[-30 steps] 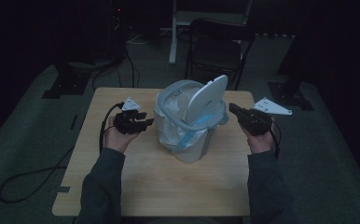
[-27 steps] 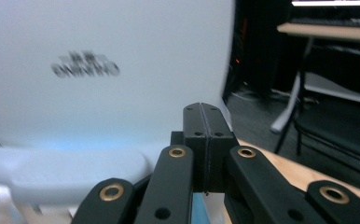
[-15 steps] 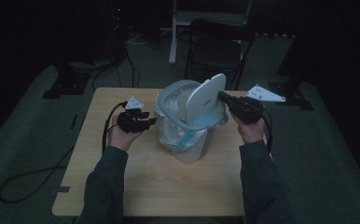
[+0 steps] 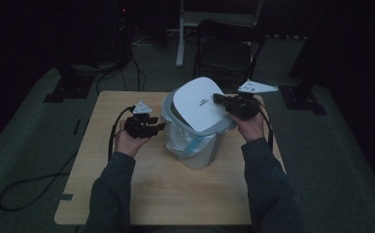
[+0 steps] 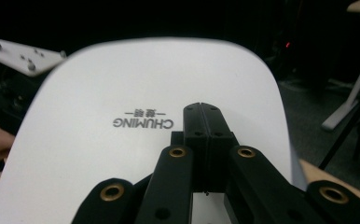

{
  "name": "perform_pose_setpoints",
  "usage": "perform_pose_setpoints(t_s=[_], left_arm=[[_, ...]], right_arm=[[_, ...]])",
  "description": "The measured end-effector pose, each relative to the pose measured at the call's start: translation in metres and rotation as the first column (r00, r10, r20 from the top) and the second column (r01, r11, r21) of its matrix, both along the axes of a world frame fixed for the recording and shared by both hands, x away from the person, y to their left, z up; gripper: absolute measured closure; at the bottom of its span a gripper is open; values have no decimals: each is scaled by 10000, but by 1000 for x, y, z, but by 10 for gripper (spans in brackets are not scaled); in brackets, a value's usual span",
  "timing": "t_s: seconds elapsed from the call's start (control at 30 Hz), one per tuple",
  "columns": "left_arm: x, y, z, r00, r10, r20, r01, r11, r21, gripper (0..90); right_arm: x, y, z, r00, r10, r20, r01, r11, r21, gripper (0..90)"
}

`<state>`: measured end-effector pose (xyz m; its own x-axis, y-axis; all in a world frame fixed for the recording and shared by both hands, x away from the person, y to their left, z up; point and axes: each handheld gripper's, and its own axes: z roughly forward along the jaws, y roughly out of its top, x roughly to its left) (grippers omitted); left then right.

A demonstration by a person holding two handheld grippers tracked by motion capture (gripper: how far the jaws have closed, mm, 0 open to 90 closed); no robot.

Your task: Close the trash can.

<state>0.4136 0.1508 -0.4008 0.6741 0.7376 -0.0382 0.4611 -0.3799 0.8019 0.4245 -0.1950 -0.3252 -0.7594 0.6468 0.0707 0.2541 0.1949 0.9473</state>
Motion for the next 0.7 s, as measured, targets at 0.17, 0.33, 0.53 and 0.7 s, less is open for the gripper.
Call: perform_pose_setpoints(t_s=[0.17, 0.33, 0.53, 0.7], left_arm=[[-1, 1, 1, 10000, 33, 13, -33, 10000, -57, 580], [-1, 0, 0, 10000, -16, -4, 16, 10000, -29, 580], [-1, -1, -1, 10000, -30, -52, 30, 10000, 10, 580], [-2, -3, -1, 10000, -58, -55, 58, 10000, -2, 580]], right_arm=[[4, 16, 3, 9977, 490, -473, -520, 9966, -647, 900], [6, 20, 5, 9951, 690, -715, -760, 9921, -994, 900], [7, 22, 7, 9933, 846, -786, -936, 9886, -1183, 900], [7, 25, 9, 9918, 986, -808, -1103, 9818, -1548, 900]])
